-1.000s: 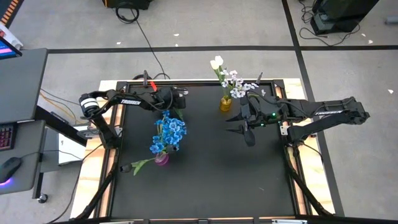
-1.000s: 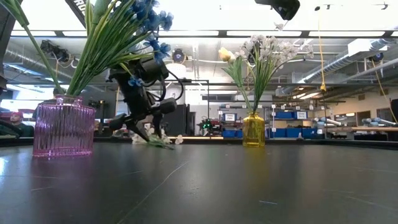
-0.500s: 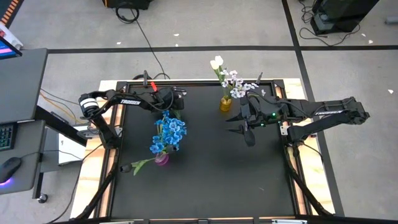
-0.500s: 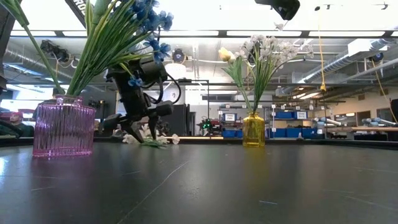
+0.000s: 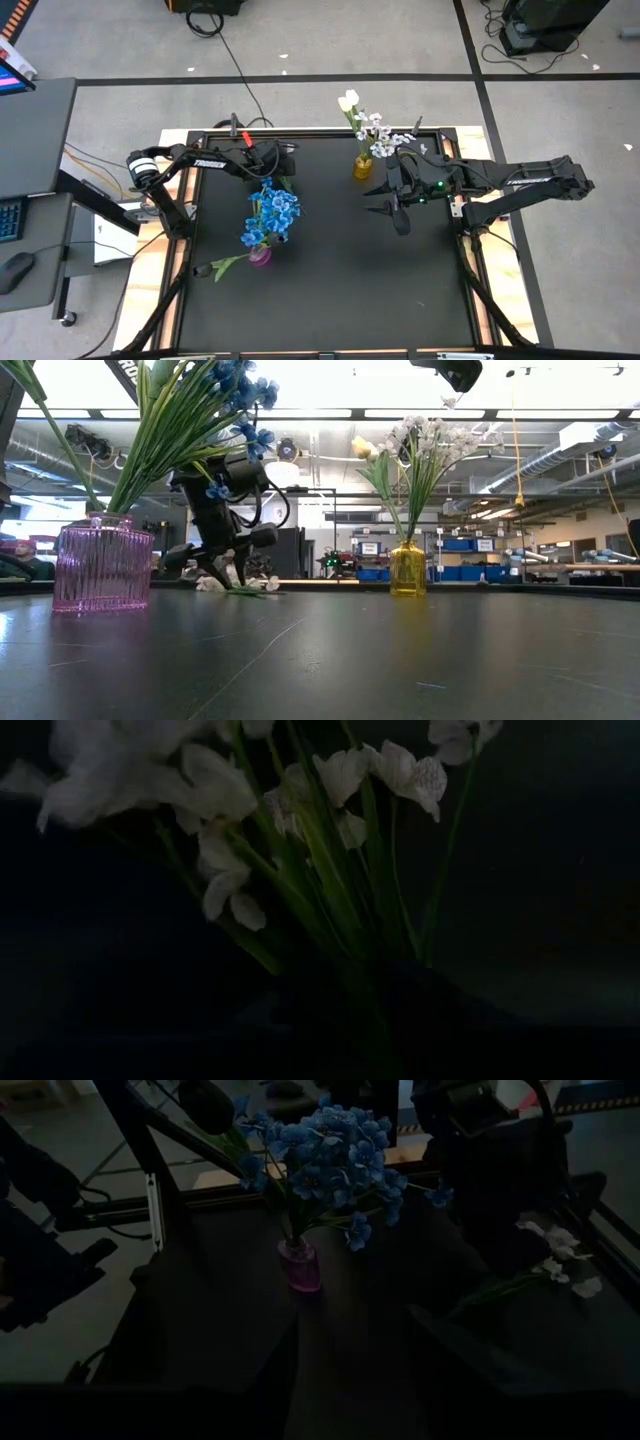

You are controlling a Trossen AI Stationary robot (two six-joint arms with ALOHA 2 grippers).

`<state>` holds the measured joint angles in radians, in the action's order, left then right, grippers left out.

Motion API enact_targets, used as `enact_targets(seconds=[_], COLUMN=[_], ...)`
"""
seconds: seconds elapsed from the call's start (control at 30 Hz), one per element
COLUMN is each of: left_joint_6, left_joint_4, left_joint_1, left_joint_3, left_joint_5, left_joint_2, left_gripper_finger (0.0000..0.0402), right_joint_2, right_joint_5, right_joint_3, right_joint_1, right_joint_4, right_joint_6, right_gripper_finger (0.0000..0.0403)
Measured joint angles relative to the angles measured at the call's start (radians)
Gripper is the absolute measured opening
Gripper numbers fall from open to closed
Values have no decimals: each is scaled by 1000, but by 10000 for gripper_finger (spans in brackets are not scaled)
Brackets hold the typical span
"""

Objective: Sort flowers into vase by color
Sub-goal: Put the white flowers into the yellow vase

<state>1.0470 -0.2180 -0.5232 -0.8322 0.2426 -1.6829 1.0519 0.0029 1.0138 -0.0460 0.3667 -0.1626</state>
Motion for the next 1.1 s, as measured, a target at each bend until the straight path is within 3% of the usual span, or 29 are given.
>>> enact_targets(seconds=[0.2,0.37,0.8,1.1], left_joint_6=[-10,-26,-104,-264], left_joint_4=[8,94,517,882], left_joint_1=[0,6,47,75], left_joint_3=[1,2,2,2], left_joint_5=[-2,-3,-31,13], left_joint_2=[-1,-2,-2,-2], left_gripper_finger=[48,25,21,21], right_joint_2=[0,0,0,0], right_joint_5=[0,0,0,0], right_joint_3=[0,0,0,0], right_joint_1=[0,0,0,0], right_joint_4=[0,0,0,0], right_joint_6=[0,0,0,0], right_gripper_finger=[190,190,190,190])
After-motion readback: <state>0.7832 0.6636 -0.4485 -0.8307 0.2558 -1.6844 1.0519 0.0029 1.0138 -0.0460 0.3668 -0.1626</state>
